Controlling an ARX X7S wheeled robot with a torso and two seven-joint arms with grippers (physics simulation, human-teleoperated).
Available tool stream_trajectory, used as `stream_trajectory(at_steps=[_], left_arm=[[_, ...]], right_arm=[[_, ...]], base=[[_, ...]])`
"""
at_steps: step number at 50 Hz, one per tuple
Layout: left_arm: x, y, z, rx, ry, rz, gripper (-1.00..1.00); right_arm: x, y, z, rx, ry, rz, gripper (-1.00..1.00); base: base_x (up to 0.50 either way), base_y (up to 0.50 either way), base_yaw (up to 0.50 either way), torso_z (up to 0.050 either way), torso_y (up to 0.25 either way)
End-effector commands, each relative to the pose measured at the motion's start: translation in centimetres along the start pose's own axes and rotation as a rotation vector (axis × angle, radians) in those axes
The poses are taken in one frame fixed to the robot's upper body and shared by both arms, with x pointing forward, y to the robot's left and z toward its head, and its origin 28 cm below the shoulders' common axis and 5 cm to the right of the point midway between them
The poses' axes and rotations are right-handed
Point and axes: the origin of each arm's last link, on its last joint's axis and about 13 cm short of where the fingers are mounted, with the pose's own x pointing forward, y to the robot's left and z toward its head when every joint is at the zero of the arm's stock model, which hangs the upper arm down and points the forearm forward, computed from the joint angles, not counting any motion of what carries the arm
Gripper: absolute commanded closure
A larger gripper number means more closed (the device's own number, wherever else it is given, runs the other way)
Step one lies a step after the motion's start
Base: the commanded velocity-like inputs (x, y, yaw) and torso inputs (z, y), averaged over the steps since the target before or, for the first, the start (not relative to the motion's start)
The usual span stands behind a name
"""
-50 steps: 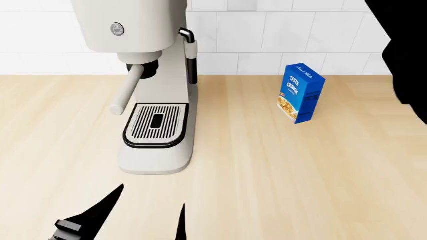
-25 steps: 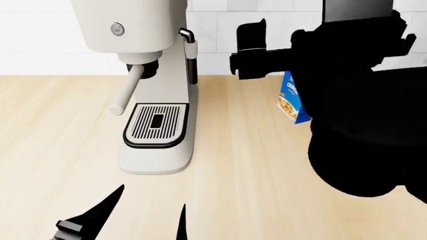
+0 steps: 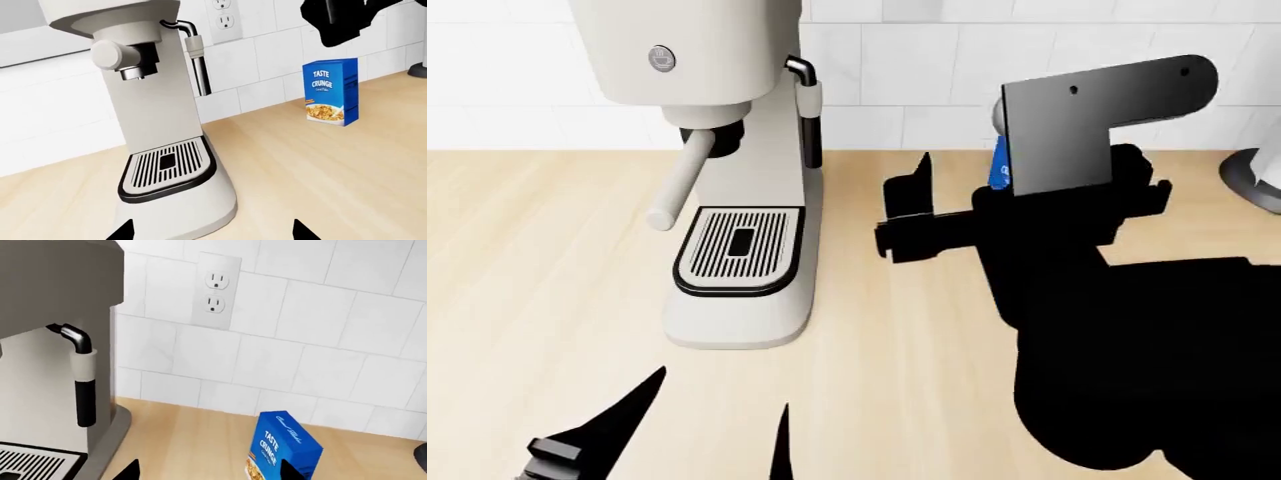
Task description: Pick the jam and jello cup from the counter and place them in the cabinets closest to them.
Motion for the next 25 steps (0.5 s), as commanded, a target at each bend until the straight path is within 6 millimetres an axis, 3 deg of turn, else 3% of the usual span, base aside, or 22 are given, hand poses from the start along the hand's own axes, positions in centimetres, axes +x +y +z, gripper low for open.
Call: stream_trajectory(at_steps=[1,9,25], left_arm=[[-0.2,0.5,0.0,0.003,-0.001,0.013,-1.00],[-0.1,1.1,0.2,0.004,-0.001,0.037,-1.00],[-0.1,1.5,0.3,0.008,0.005,0.061,-1.00]], right_arm=[[-2.2,-0.3,-2.1,-0.002,0.020,0.053,-1.00],[-3.9,-0.4,-4.5,-0.016,0.053,0.100,-1.00],[-8.2,-0.6,-6.9,-0.019,0.053,0.192,-1.00]], base=[[0.00,0.00,0.00,0.000,0.000],[0.00,0.00,0.00,0.000,0.000],[0.00,0.00,0.00,0.000,0.000]])
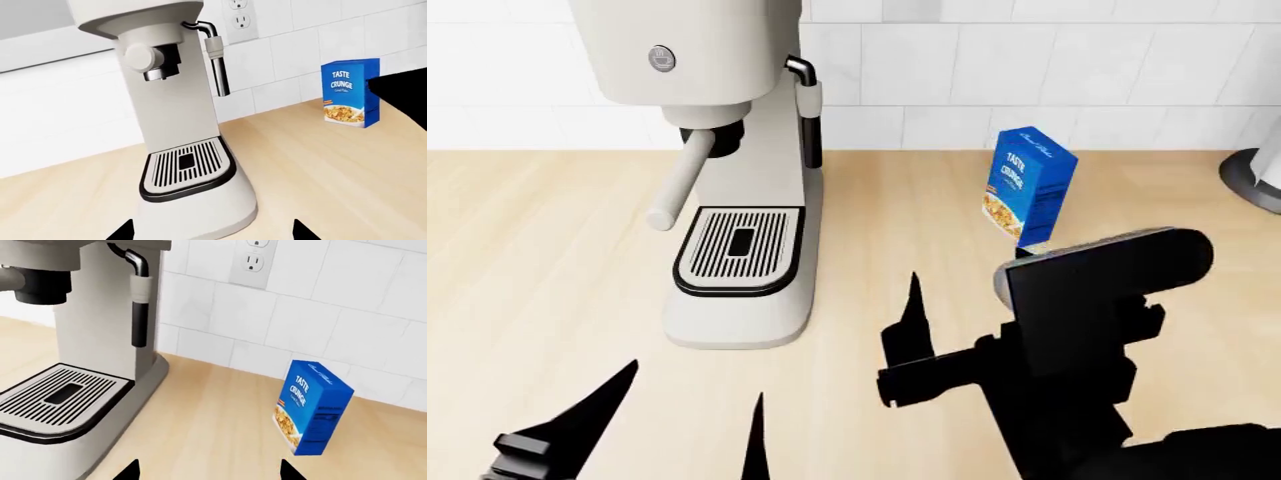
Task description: Pick the jam and jello cup from the counter and place them in the cabinets closest to them.
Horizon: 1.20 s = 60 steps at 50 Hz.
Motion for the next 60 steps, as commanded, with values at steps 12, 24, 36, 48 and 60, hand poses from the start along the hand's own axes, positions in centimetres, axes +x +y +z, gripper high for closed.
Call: stream_trajectory(at_steps=[12,24,36,48,60], left_arm=[[0.1,0.6,0.2,0.010,0.008,0.035,-1.00],[0.3,0.5,0.2,0.020,0.011,0.033,-1.00],[0.4,0.4,0.3,0.022,0.009,0.027,-1.00],[0.5,0.4,0.3,0.027,0.006,0.030,-1.00],[0.6,0.4,0.3,0.027,0.004,0.027,-1.00]], right_arm=[[-4.0,0.3,-3.0,-0.005,0.003,0.099,-1.00],[-4.6,-0.2,-3.3,-0.037,-0.023,0.087,-1.00],[-4.7,-0.3,-3.5,-0.030,-0.011,0.076,-1.00],[-4.9,-0.4,-3.6,-0.022,-0.006,0.076,-1.00],[-5.0,-0.5,-3.8,-0.024,-0.037,0.098,-1.00]], base=[[0.00,0.00,0.00,0.000,0.000],[-0.05,0.00,0.00,0.000,0.000],[-0.50,-0.05,0.00,0.000,0.000],[-0.50,-0.03,0.00,0.000,0.000],[-0.42,-0.03,0.00,0.000,0.000]])
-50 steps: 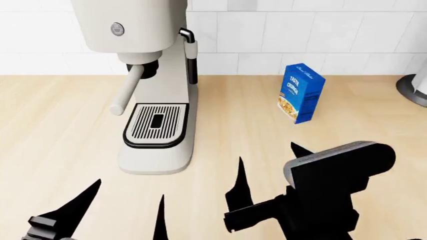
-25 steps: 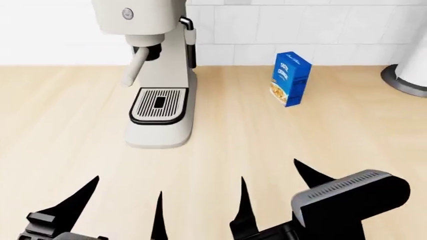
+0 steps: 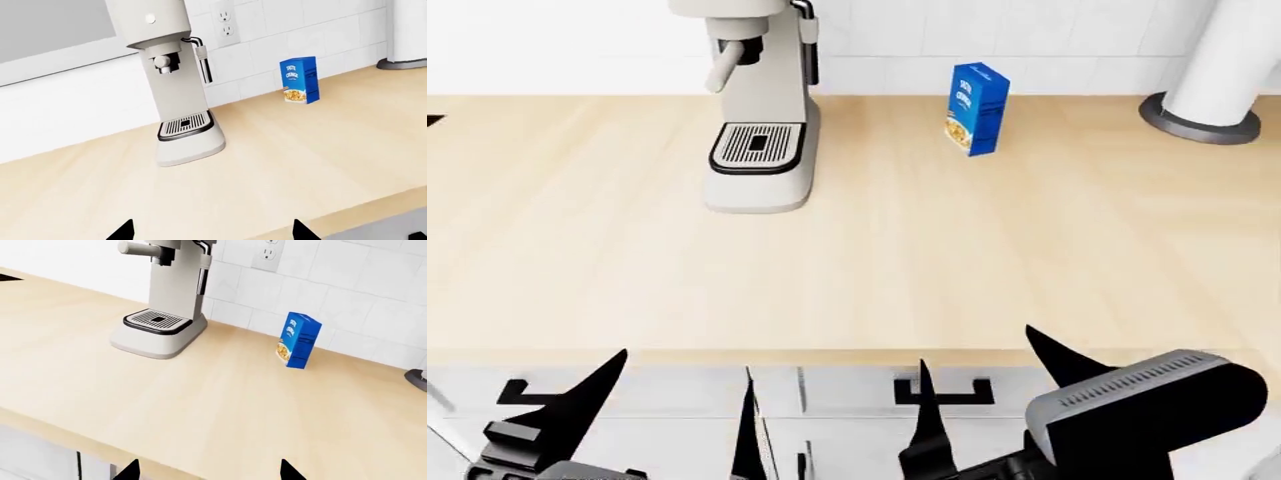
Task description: Pick the jam and jello cup from the counter and place them in the cabinets closest to them.
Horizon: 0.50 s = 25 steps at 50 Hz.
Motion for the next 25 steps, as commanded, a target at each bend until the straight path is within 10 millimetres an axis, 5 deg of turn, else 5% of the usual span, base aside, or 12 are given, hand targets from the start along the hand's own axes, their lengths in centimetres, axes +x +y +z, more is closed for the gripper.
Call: stream_trajectory(at_steps=[1,25], left_arm=[[0.06,-0.08,0.02,0.000,-0.005,-0.002,-1.00],[0.09,-0.30,0.02,-0.005,-0.002,-0.008,-1.00]], right_arm=[[-0.19,-0.01,-0.20,-0.002,-0.037,0.027,-1.00],[0.03,-0.31,-0.07,-0.040,-0.051,0.007,-1.00]], base=[[0.00,0.00,0.00,0.000,0.000],[-0.03,0.44,0.00,0.000,0.000]])
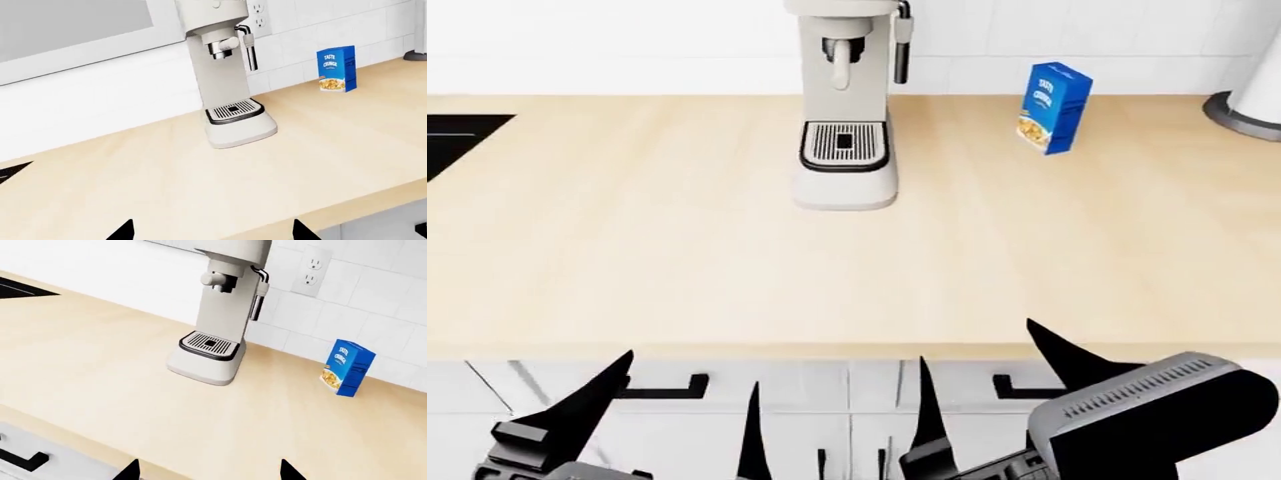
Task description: Pick the jam and jello cup from the counter and place them in the cabinets closest to them.
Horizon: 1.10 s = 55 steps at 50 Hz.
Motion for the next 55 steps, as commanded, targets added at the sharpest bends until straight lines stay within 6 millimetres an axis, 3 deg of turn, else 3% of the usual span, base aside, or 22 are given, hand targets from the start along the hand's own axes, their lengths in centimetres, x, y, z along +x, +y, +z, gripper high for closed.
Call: stream_trajectory(at_steps=[1,55], left_arm=[[-0.01,-0.05,-0.01,-0.003,-0.001,-0.001,-1.00],[-0.04,0.01,-0.01,-0.004,0.000,0.001,-1.00]], right_arm=[[0.02,-0.07,0.04,-0.007,-0.004,0.000,-1.00],[0.25,0.15,0.09,-0.024,-0.002,-0.001,-1.00]], base=[[-0.04,0.50,0.00,0.000,0.000],[-0.04,0.47,0.00,0.000,0.000]])
